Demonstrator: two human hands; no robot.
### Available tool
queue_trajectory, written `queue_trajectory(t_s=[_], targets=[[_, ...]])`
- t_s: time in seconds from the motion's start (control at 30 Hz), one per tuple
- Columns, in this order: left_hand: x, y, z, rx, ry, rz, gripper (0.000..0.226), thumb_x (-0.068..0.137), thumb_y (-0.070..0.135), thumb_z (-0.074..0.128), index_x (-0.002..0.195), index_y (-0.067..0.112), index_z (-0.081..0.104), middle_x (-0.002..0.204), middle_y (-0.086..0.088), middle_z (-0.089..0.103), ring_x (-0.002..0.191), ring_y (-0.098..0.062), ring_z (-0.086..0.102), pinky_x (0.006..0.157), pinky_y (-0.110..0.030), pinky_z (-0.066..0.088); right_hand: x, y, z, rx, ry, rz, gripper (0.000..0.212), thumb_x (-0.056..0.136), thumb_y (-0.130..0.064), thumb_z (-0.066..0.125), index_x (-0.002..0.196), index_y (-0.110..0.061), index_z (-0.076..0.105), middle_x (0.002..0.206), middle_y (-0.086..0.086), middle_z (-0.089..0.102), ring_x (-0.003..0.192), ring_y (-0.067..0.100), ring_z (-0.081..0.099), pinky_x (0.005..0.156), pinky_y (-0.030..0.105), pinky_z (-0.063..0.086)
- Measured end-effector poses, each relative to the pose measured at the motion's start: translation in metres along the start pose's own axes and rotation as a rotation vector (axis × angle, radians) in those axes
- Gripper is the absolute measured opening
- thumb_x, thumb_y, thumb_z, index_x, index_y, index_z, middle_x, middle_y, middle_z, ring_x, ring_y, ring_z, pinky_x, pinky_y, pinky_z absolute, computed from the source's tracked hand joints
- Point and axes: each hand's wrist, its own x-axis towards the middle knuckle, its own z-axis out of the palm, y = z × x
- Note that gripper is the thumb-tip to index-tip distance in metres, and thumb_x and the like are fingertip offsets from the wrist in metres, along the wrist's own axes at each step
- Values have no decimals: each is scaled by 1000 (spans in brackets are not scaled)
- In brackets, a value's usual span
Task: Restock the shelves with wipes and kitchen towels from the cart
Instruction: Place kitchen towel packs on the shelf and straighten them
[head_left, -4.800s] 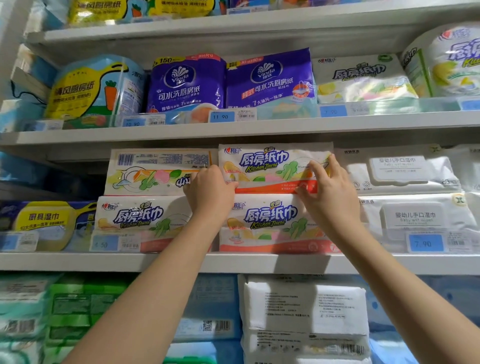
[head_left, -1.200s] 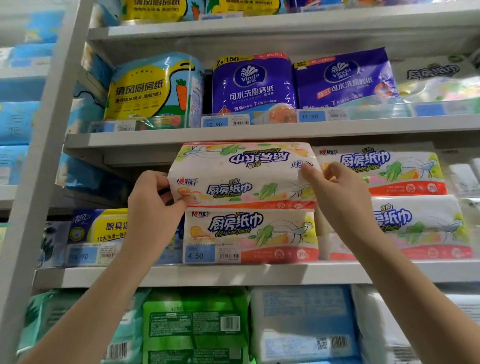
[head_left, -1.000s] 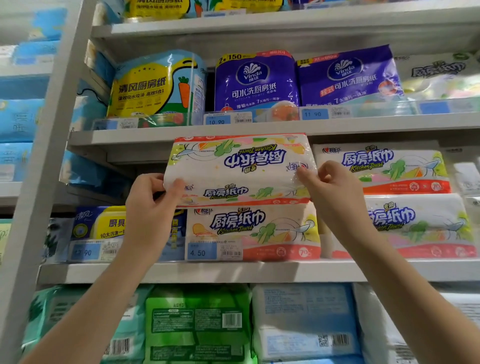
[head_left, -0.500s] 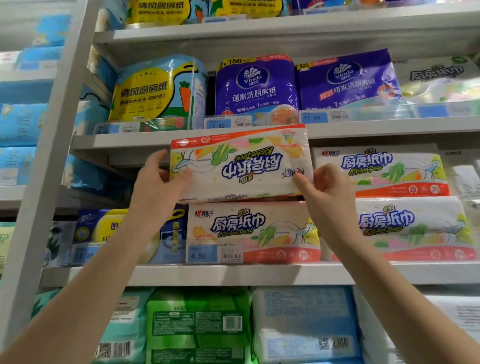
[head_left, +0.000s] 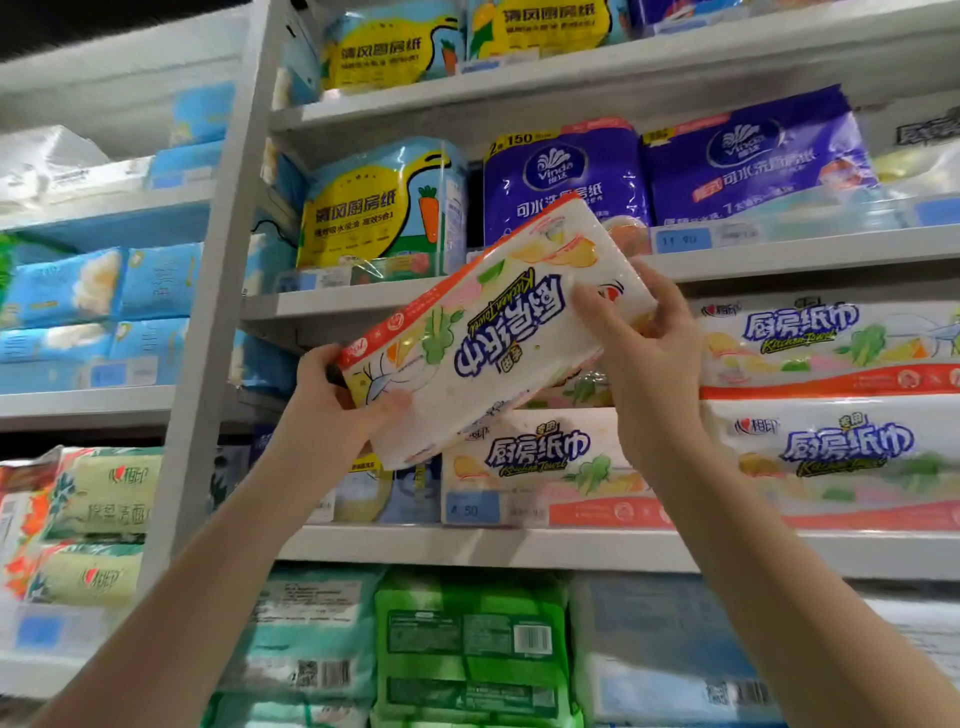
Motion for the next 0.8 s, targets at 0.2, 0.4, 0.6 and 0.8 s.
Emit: queue_trajectory(t_s=[0.2, 0.4, 0.6, 0.8], targets=[[-14, 3, -10, -9, 39, -136, 44, 81, 21, 72, 107, 11, 37, 104, -8, 60, 84, -23, 67, 64, -39, 59, 8, -25, 18, 100, -55, 88, 78, 73, -14, 80, 139, -17, 39, 111, 6, 65, 88, 16, 71, 74, 38, 60], [-33, 30, -25, 857, -60, -7, 48, 86, 57, 54, 92, 10, 65, 84, -6, 69, 77, -20, 64, 70, -34, 48, 13, -43, 33, -122, -191, 58, 68, 68, -14, 83, 124, -22, 44, 108, 3, 65, 80, 12, 71, 64, 29, 60], [-21, 77, -22, 255, -103, 326, 58, 75, 27, 78, 126, 32, 50, 118, 14, 57, 93, 7, 61, 67, -7, 49, 4, -48, 46, -338, -503, 36, 70, 69, -13, 82, 125, -24, 42, 109, -2, 62, 73, 6, 69, 56, 20, 55], [-11, 110, -30, 553, -398, 273, 93, 52, 41, 76, 138, 35, 42, 122, 13, 56, 99, 1, 58, 74, -10, 50, 2, -57, 45, -469, -693, -90, 79, 65, -19, 84, 132, -26, 42, 121, -7, 57, 102, 7, 61, 82, 34, 58]])
